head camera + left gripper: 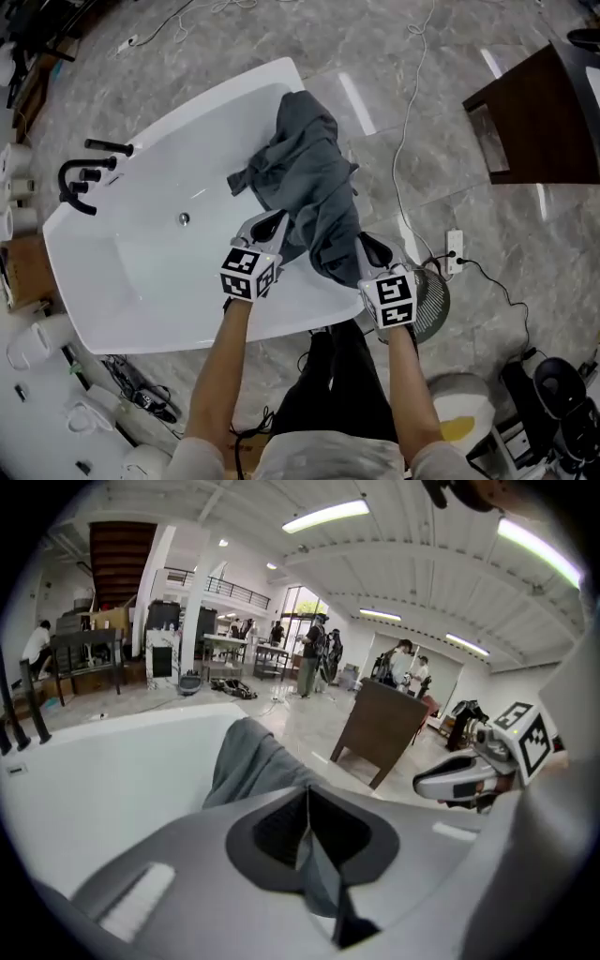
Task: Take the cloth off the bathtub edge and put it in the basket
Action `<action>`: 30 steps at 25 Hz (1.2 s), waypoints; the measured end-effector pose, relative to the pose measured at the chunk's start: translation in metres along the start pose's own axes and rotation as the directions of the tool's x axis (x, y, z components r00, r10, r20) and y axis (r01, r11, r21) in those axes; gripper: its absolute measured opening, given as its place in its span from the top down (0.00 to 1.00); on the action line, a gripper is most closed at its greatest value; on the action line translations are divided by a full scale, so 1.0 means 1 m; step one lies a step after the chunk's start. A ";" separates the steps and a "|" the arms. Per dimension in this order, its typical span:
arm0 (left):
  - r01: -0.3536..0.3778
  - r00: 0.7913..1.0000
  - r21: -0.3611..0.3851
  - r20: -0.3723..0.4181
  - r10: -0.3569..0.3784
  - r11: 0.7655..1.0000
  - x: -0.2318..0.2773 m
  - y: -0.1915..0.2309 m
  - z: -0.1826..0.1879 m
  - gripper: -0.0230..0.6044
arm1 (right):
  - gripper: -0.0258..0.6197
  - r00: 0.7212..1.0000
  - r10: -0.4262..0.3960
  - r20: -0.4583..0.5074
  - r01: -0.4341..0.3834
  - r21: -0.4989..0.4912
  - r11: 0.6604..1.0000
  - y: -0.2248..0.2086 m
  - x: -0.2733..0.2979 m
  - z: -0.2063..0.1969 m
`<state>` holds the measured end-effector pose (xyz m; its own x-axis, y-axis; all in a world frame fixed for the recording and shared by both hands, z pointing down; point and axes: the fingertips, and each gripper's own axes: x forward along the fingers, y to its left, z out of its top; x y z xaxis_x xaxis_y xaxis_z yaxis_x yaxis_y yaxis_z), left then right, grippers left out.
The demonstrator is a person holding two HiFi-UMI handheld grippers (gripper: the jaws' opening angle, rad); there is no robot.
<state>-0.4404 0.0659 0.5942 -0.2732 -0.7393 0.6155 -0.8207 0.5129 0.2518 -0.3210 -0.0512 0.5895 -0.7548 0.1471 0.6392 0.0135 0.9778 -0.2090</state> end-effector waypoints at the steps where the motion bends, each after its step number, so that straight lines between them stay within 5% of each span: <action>1: 0.006 1.000 -0.021 -0.016 -0.006 1.000 0.015 0.006 -0.011 0.84 | 0.92 1.000 0.010 -0.018 -0.010 -0.004 1.000 -0.002 0.012 -0.012; 3: 0.035 0.999 -0.068 -0.038 -0.038 0.997 0.045 0.013 -0.031 0.68 | 0.84 0.999 0.034 -0.043 -0.034 -0.013 0.999 -0.005 0.035 -0.031; 5: 0.080 0.995 -0.099 -0.045 -0.085 0.992 0.069 0.015 -0.045 0.63 | 0.64 0.996 0.070 -0.060 -0.072 -0.030 0.997 -0.002 0.057 -0.044; 9: 0.102 0.994 -0.116 -0.031 -0.106 0.988 0.107 0.031 -0.060 0.34 | 0.29 0.982 0.153 -0.108 -0.162 -0.079 0.984 0.006 0.091 -0.061; 12: 0.141 0.990 -0.180 0.015 -0.141 0.974 0.136 0.038 -0.062 0.21 | 0.19 0.965 0.217 -0.147 -0.226 -0.051 0.973 0.002 0.109 -0.068; 16: 0.216 0.976 -0.274 0.084 -0.201 0.937 0.156 0.040 -0.062 0.12 | 0.19 0.932 0.309 -0.187 -0.317 -0.013 0.948 0.001 0.124 -0.067; 22: 0.318 0.948 -0.328 0.133 -0.290 0.890 0.156 0.029 -0.062 0.19 | 0.20 0.917 0.318 -0.242 -0.348 -0.090 0.933 -0.002 0.140 -0.065; 27: 0.420 0.907 -0.294 0.162 -0.388 0.858 0.147 0.000 -0.051 0.66 | 0.33 0.921 0.301 -0.247 -0.344 -0.156 0.926 0.005 0.139 -0.068; 29: 0.410 0.912 -0.263 0.135 -0.387 0.874 0.145 -0.008 -0.048 0.83 | 0.39 0.942 0.243 -0.231 -0.285 -0.172 0.943 0.001 0.136 -0.064; 30: 0.395 0.919 -0.241 0.115 -0.378 0.887 0.145 -0.010 -0.048 0.83 | 0.44 0.952 0.213 -0.219 -0.253 -0.171 0.952 -0.001 0.134 -0.062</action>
<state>-0.4478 -0.0250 0.7165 0.0014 -0.9232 0.3843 -0.7148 0.2678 0.6460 -0.3819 -0.0235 0.7212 -0.5722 0.3815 0.7260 0.3155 0.9195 -0.2344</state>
